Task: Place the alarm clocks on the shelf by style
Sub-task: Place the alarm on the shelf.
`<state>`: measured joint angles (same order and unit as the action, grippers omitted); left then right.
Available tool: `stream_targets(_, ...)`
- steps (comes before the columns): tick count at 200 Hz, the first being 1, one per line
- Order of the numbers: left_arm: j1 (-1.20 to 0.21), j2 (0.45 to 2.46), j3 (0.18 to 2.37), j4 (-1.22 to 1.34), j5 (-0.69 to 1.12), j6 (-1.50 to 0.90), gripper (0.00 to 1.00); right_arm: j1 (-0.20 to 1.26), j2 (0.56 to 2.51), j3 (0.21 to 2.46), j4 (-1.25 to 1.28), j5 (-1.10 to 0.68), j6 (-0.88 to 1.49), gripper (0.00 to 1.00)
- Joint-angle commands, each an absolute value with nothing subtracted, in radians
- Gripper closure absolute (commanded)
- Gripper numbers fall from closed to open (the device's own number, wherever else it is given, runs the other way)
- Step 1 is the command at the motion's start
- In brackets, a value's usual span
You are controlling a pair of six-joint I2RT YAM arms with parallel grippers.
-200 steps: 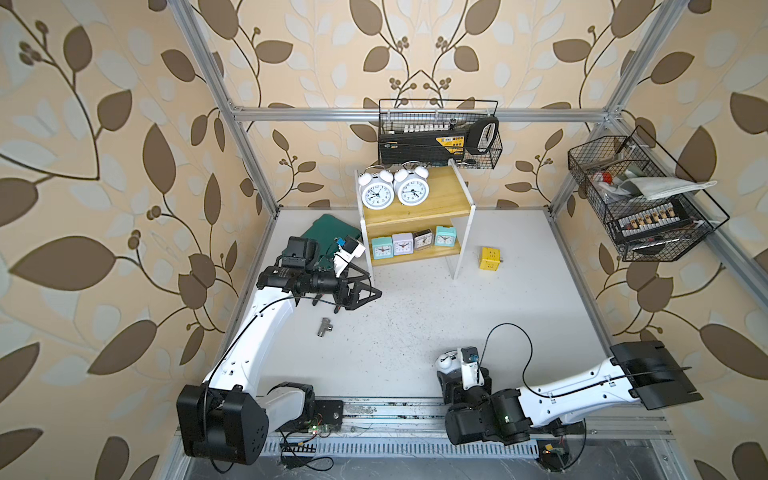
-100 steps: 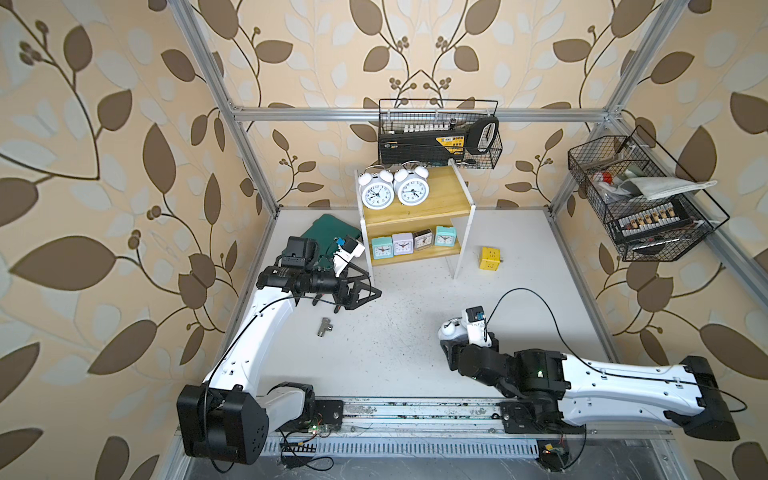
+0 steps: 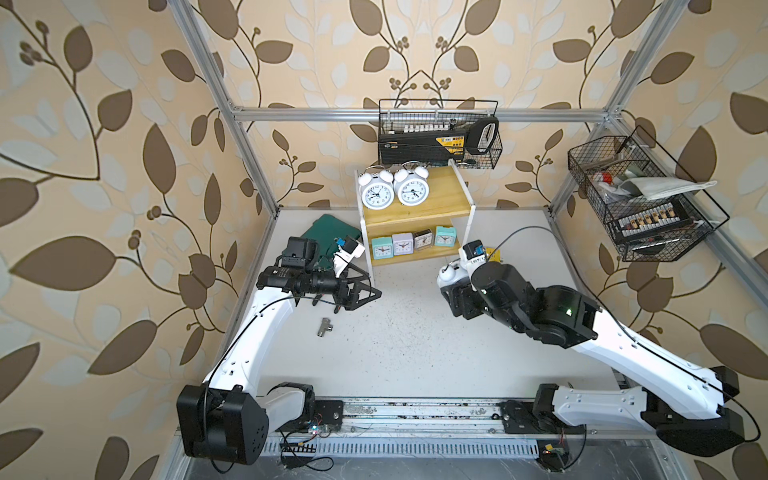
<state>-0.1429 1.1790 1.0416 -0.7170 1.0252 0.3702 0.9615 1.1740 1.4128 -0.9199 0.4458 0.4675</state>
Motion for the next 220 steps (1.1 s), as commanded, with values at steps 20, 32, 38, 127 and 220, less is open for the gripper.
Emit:
stream_targets(20, -0.127, 1.167, 1.057, -0.732, 1.054, 0.392, 0.01, 0.835, 1.267, 1.658, -0.973, 0.345, 0.359, 0.36)
stream_targets(32, -0.126, 1.166, 1.057, -0.732, 1.052, 0.394, 0.01, 0.788, 1.306, 1.733, -0.992, 0.312, 0.35, 0.36)
stream_targets(38, -0.127, 1.166, 1.057, -0.733, 1.051, 0.394, 0.01, 0.764, 1.325, 1.77, -0.999, 0.301, 0.347, 0.36)
stream_targets(127, -0.126, 1.158, 1.074, -0.736, 0.997, 0.377, 0.01, 0.568, 1.727, 2.404, -1.163, 0.187, 0.31, 0.36)
stream_targets(220, -0.124, 1.161, 1.067, -0.733, 1.002, 0.38, 0.01, 0.535, 1.865, 2.486, -1.082, 0.225, 0.333, 0.34)
